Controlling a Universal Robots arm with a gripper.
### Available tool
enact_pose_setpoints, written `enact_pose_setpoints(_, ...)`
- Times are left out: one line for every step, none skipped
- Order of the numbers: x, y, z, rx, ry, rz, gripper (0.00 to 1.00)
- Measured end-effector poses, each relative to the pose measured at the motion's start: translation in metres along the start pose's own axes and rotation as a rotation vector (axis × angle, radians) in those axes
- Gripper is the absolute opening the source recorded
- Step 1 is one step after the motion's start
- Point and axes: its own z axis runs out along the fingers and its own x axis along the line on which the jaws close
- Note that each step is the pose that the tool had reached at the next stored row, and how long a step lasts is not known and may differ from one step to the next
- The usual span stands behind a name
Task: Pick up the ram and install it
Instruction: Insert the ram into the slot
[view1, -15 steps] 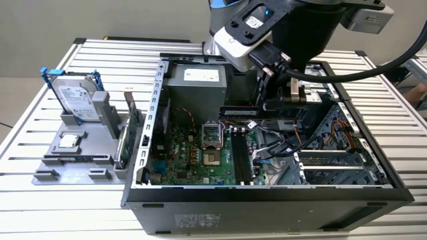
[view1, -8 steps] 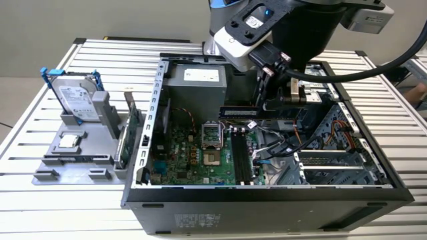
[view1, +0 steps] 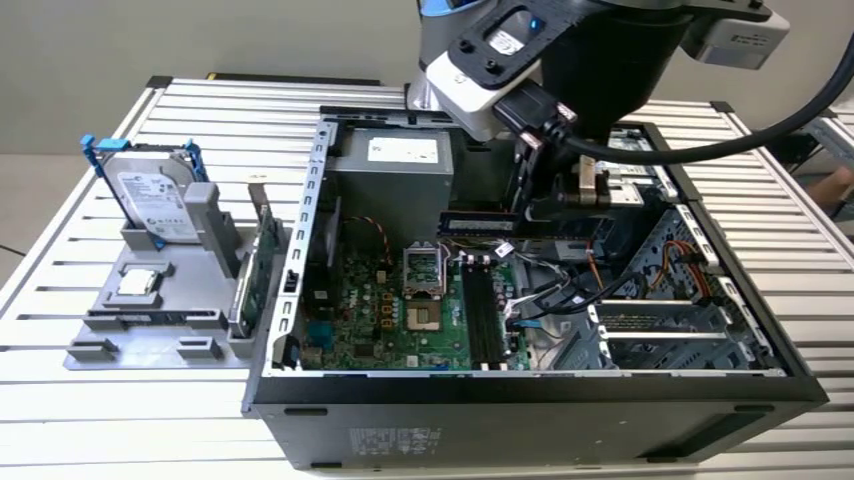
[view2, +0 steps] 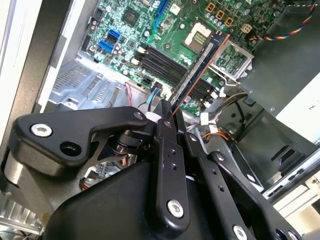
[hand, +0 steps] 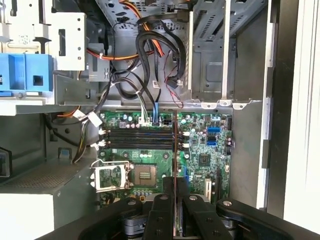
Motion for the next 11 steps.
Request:
enact_pose_setpoints(0.0000,0.0000,-0.0001,0.0001,0.0000,0.007,0.00)
enact_pose_setpoints(0.0000,0.0000,-0.0001,0.0001,0.0001,0.015,0.00)
enact_pose_setpoints(0.0000,0.0000,-0.0001,0.0002,0.0002,0.023,0.00)
enact_pose_setpoints(0.0000,0.0000,-0.0001,0.0002,0.0004,0.033,0.00)
enact_pose_setpoints(0.0000,0.0000,-0.0001,0.0003,0.0005,0.041,0.00)
enact_pose_setpoints(0.0000,0.0000,0.0000,0.0003,0.0007,0.050,0.00)
enact_pose_setpoints(0.0000,0.0000,0.0000,0.0003,0.0008,0.060,0.00)
enact_pose_setpoints(0.0000,0.0001,0.0000,0.0004,0.0010,0.070,0.00)
enact_pose_setpoints(0.0000,0.0001,0.0000,0.0004,0.0011,0.080,0.00)
enact_pose_setpoints(0.0000,0.0000,-0.0001,0.0005,0.0012,0.090,0.00)
enact_pose_setpoints(0.0000,0.0000,-0.0001,0.0005,0.0014,0.101,0.00)
